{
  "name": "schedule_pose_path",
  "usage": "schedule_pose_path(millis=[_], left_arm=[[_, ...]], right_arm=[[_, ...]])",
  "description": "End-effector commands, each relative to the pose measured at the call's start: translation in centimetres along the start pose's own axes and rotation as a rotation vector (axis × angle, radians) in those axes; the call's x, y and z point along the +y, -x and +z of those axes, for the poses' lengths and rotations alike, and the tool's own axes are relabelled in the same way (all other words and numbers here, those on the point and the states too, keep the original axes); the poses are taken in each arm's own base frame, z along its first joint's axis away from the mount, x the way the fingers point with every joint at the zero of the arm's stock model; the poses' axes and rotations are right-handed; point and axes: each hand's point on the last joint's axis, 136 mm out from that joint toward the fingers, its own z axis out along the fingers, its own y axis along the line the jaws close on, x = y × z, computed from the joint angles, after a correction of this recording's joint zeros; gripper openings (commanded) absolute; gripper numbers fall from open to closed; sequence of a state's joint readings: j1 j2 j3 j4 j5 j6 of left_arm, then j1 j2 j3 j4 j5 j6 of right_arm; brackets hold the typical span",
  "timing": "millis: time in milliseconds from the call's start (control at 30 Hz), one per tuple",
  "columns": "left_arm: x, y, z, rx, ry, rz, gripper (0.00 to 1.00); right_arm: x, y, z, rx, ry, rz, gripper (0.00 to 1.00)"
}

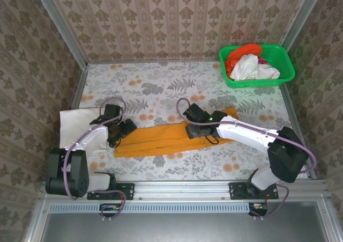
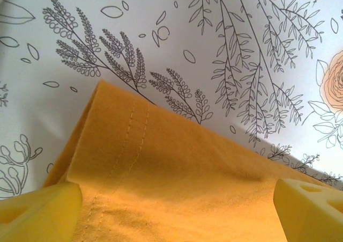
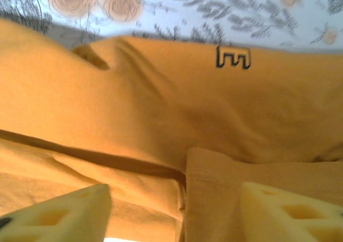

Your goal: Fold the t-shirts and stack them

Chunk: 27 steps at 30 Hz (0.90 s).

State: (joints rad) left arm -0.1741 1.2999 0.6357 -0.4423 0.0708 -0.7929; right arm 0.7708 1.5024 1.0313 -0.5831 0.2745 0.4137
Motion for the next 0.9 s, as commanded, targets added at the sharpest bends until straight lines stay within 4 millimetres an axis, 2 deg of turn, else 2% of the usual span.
schedule_pose_path(millis=[0,67,167,400,500,567,633,700,733,867], left_arm=[[-0.1,0.3,-0.4,-0.009,-0.005,0.015,0.93],[-0.2,0.3,-0.5,-0.01,-0.008,0.019,0.93],[0.0,0.3,-0.7,-0.012,-0.001,0.026,0.93],[0.4,0.2,-0.7,-0.019,0.003,0.018,0.93],[0.5,0.1,-0.5,-0.016,0.004,0.018,0.93],[0.4,0.3,-0.4,-0.018,0.002,0.019,0.93],[0.3,0.3,-0.3,-0.009,0.003,0.018,0.93],[0.1,0.4,-0.3,-0.007,-0.001,0.021,0.93],[0.1,0.4,-0.3,-0.009,-0.004,0.022,0.93],[0.2,0.5,-0.4,-0.014,-0.003,0.021,0.93]], right_arm=[[-3.5,2.8,-1.4,-0.096,-0.095,0.102,0.69],[-5.0,3.2,-0.8,-0.064,-0.137,0.132,0.68],[-4.9,2.9,0.5,0.018,-0.131,0.082,0.65],[-2.2,-0.8,2.8,0.225,-0.006,-0.018,0.51],[-1.9,-2.6,3.3,0.315,0.01,-0.037,0.47],[-2.1,-3.5,3.9,0.36,-0.007,-0.037,0.4],[-2.3,-3.3,3.9,0.358,-0.027,-0.032,0.23],[-2.2,-2.0,3.3,0.307,-0.022,-0.027,0.07],[-2.3,-1.3,2.9,0.279,-0.022,-0.024,0.02],[-3.0,1.9,0.9,0.13,-0.045,-0.02,0.0]])
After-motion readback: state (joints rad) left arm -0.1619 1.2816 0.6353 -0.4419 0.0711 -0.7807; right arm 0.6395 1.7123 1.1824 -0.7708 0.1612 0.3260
